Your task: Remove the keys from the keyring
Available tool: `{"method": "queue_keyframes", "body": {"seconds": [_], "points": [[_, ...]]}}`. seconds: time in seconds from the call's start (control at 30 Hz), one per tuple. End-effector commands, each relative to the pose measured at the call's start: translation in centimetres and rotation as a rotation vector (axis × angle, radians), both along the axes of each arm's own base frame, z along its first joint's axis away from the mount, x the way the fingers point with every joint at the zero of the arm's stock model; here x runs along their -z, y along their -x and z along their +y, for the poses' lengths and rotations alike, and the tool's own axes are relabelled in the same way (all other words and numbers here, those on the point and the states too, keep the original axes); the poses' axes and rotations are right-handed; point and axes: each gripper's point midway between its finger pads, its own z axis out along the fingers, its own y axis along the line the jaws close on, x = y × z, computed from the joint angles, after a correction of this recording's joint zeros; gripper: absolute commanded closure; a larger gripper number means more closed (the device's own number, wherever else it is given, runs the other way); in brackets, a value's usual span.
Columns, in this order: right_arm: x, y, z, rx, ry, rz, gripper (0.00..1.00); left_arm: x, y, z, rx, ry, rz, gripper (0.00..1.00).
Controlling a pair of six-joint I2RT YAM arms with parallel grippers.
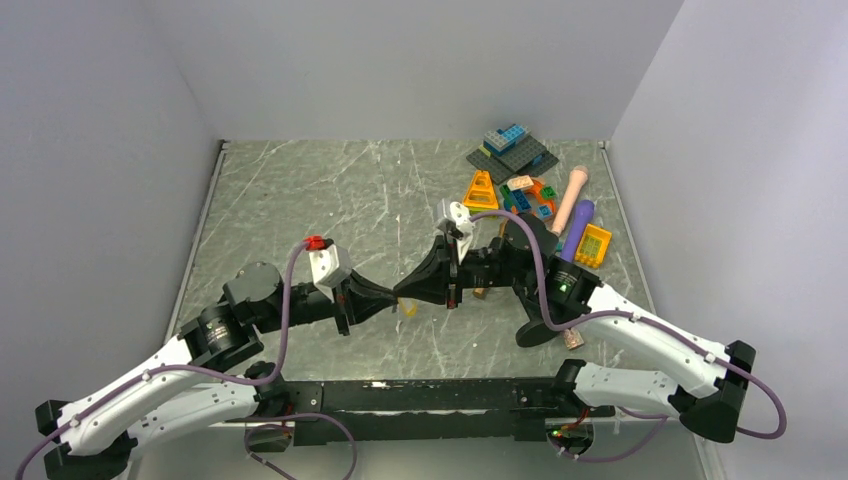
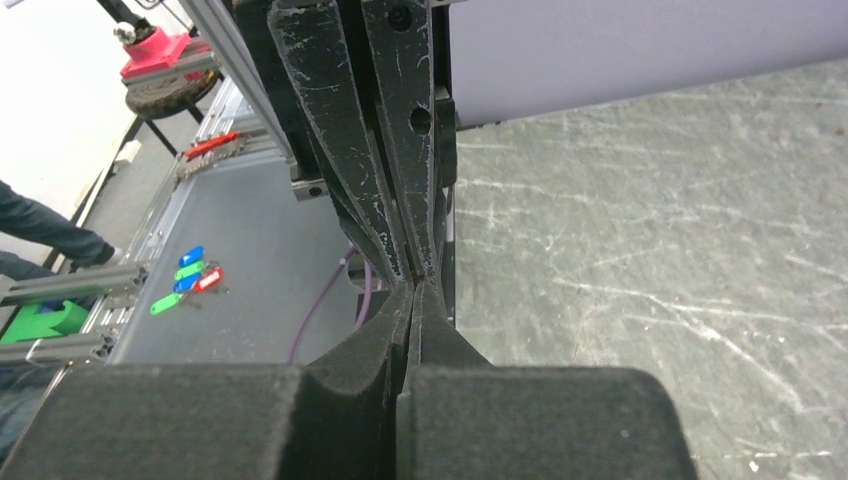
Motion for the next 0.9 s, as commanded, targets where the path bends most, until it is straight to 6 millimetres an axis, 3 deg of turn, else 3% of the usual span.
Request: {"method": "queue_keyframes", "body": {"seconds": [0.0,0.57,0.87], "points": [[-0.3,0.3,0.0,-0.024,0.019,-0.008,1.0,-0.4,0.2,0.2,0.013,-0.026,-0.02,1.0],[2.9,1.0,0.3,-0.103,0.181,0.048,1.0,2.6,0.6,1.5,0.015,-0.235,0.048,1.0],[3.4,0.7,0.8,-0.117,0.248,0.073,1.0,5.1,-0.6,1.6,-0.021,-0.343,0.04,1.0]]}}
